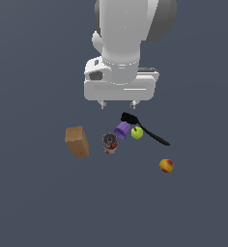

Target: Pick up a designated object from a clutter of objects.

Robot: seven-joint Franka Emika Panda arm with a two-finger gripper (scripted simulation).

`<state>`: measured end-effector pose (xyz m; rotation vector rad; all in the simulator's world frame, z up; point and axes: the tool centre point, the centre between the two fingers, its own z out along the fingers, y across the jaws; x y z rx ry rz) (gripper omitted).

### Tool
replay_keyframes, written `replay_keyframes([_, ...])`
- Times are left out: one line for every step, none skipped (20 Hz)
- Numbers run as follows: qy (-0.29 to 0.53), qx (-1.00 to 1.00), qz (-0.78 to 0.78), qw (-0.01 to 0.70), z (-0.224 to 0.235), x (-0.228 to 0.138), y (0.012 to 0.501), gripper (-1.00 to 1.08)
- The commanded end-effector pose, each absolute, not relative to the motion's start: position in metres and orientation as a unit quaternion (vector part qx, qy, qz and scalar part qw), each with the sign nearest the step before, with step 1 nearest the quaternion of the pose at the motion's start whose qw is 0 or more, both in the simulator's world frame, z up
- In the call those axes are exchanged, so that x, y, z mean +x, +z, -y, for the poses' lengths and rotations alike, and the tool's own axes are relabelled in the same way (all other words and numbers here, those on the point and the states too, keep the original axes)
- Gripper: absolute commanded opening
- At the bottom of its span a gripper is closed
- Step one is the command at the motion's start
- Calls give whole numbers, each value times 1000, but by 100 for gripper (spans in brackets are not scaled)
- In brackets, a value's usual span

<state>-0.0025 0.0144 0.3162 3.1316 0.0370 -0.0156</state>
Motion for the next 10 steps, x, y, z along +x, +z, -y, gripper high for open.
replay_keyframes([-5,1000,-12,5,-14,-2,316,28])
replay_keyframes([-5,1000,-12,5,-15,-2,317,28])
replay_keyframes([-4,1000,-14,4,-17,-2,317,28])
replay_keyframes([-2,1000,-16,3,-21,-1,319,28])
replay_keyframes([1,1000,-19,1,-25,-1,321,28])
replay_keyframes([3,1000,-22,0,-29,0,323,28])
replay_keyframes([5,1000,-24,0,-31,0,324,28])
replay_keyframes([5,1000,-25,-1,-31,0,325,28])
replay_keyframes([5,1000,-25,-1,-31,0,325,28])
replay_keyframes([5,1000,-24,0,-30,0,324,28])
